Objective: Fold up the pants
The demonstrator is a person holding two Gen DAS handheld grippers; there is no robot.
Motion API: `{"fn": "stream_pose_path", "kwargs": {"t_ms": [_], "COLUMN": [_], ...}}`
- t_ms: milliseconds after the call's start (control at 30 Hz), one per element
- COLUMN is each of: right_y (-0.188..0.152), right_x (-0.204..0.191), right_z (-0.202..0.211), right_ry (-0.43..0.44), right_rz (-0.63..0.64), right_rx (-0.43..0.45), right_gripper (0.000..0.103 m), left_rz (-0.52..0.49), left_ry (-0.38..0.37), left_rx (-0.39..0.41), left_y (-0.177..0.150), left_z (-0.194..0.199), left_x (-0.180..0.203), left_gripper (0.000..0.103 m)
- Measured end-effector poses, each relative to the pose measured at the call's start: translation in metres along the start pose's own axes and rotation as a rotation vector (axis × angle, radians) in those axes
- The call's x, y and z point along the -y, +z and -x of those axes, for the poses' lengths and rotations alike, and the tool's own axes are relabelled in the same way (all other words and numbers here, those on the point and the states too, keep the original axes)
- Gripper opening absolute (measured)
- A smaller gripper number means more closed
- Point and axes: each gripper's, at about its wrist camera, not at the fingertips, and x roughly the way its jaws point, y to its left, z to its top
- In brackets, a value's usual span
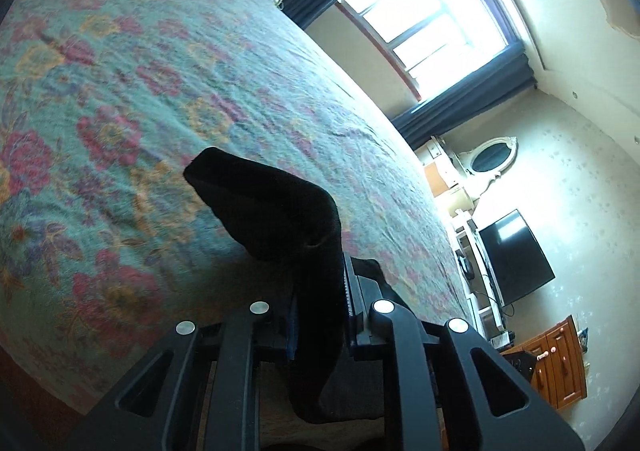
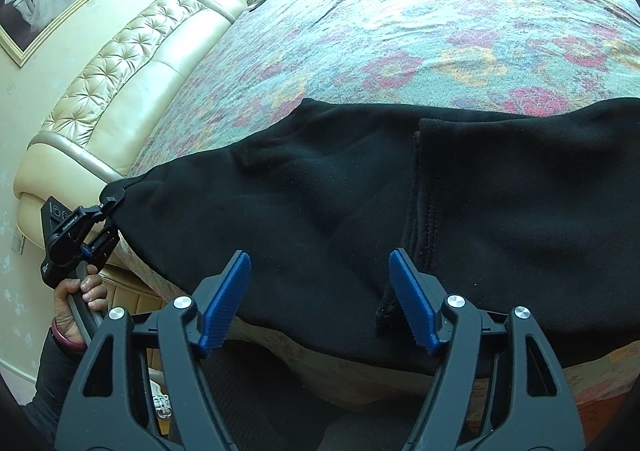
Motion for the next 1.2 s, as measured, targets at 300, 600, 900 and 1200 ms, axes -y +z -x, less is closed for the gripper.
{"fn": "stream_pose_path", "kwargs": {"t_ms": [300, 600, 900, 1200], "right_y": [0.020, 0.048, 0.047, 0.064], "right_x": [0.025, 0.053, 0.092, 0.066], "right_z": [0.035, 0.036, -0.009, -0.037], "right_ry": [0.081, 0.271, 0.402, 0.426], "right_rz": [-0.059, -0.145, -0.317, -0.234], "right_rx": [-0.019, -0.041, -0.118, -0.181], "right_gripper": [0.072, 0.079, 0.080, 0.088], "left_rz": [-0.244, -0.431, -0.464, -0.573], "left_ry": [-0.146, -0.144, -0.069, -0.051], "left_rx": [-0.099, -0.275, -0.388, -0.369], "left_y": [-0.017, -0.100, -0.141, -0.151], "left_z": [-0.053, -0.137, -0.190, -0.185], "left_x": [0.124, 0.179, 0.162, 0.173], "left_gripper": [0.017, 0.018, 0.018, 0.018]}}
